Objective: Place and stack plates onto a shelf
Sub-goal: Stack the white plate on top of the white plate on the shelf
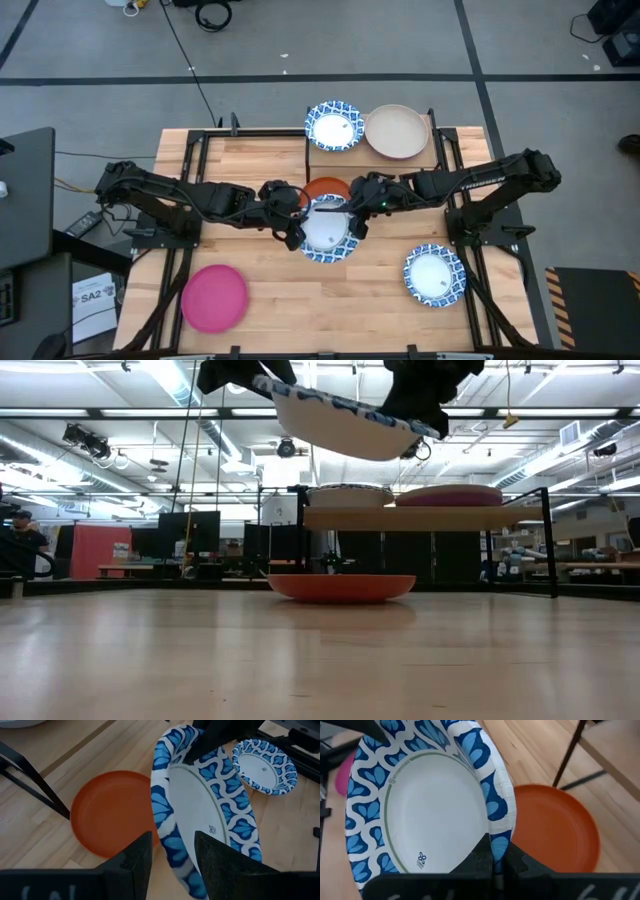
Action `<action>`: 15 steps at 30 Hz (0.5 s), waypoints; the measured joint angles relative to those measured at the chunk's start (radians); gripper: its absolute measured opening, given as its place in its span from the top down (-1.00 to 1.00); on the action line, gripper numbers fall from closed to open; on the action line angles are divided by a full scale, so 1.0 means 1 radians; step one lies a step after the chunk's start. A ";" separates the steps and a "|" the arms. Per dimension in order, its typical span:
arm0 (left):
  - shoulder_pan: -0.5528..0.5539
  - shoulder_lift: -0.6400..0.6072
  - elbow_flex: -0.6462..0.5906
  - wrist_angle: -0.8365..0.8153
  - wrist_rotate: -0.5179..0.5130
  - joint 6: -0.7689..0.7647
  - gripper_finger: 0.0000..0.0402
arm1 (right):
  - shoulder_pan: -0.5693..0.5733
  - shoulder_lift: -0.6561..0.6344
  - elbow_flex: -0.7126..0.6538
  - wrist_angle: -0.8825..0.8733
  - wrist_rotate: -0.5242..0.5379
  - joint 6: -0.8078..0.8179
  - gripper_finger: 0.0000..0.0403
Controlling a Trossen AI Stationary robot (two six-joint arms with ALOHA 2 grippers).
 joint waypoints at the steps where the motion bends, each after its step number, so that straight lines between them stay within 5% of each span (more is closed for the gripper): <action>1: 0.000 0.000 0.000 0.000 0.000 0.000 0.24 | 0.000 0.000 0.000 0.007 0.000 -0.004 0.94; 8: 0.000 0.000 0.000 0.000 0.000 0.000 0.28 | 0.000 0.000 0.000 0.020 0.000 -0.006 0.94; 15: 0.000 0.000 0.000 -0.002 0.000 -0.002 0.55 | 0.000 0.000 0.000 0.023 0.000 -0.006 0.90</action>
